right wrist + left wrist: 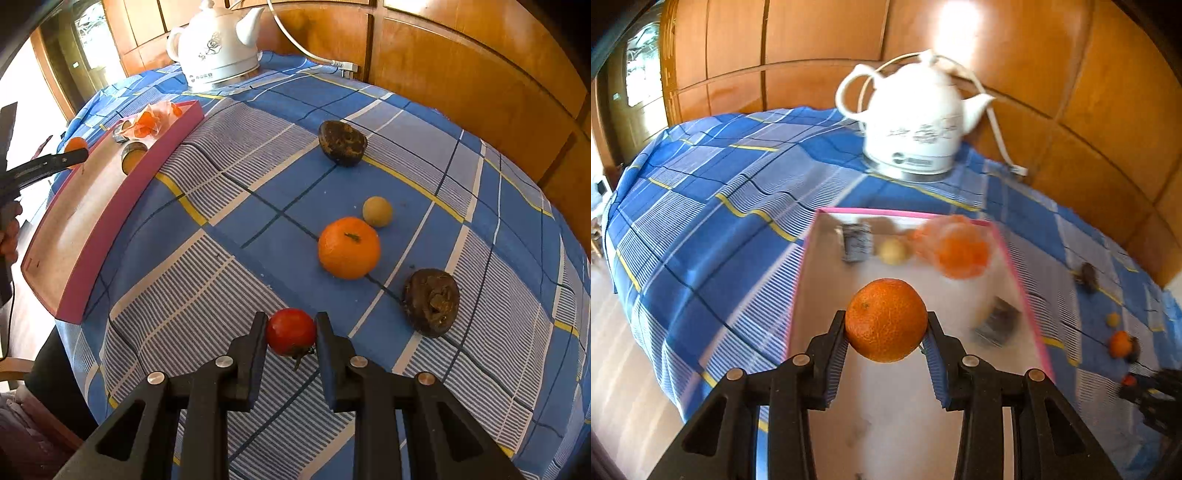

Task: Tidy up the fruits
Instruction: 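Lower the orange into the tray and open left tool while right tool holds tomato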

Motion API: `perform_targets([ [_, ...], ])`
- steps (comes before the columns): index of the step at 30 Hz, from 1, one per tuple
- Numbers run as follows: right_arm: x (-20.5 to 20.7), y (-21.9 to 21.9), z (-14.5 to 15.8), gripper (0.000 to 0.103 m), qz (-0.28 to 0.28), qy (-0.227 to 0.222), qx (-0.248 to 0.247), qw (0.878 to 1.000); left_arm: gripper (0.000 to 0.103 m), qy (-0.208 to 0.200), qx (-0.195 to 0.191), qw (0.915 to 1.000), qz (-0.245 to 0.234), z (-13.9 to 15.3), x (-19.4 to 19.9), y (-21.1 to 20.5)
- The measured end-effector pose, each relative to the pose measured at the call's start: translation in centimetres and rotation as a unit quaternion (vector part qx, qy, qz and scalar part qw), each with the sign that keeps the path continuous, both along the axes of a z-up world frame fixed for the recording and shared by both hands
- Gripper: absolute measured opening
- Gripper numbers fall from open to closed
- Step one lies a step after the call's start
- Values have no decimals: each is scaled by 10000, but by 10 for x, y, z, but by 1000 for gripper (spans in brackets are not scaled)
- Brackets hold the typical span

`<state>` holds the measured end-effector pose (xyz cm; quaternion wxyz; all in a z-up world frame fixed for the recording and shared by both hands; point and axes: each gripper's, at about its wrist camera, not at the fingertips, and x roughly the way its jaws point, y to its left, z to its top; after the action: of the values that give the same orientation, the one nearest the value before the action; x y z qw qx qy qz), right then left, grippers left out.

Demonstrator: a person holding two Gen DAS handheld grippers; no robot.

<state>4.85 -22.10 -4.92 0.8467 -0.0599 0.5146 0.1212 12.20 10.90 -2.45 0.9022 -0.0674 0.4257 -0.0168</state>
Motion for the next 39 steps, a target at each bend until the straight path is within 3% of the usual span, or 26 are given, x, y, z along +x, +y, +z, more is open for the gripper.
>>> perform_targets([
  [11, 3, -4, -2, 25, -39, 34, 12, 10000, 47, -4, 288, 9992, 277, -6, 32, 10],
  [18, 3, -5, -4, 25, -23, 33, -9, 10000, 49, -244, 317, 9984, 410, 9, 0, -3],
  [26, 3, -1, -10, 25, 18, 130, -69, 9999, 51, -603, 279, 9977, 117, 25, -47, -36],
  [39, 5, -3, -12, 25, -29, 153, 4, 9999, 52, -735, 330, 9963, -306, 31, -86, -65],
])
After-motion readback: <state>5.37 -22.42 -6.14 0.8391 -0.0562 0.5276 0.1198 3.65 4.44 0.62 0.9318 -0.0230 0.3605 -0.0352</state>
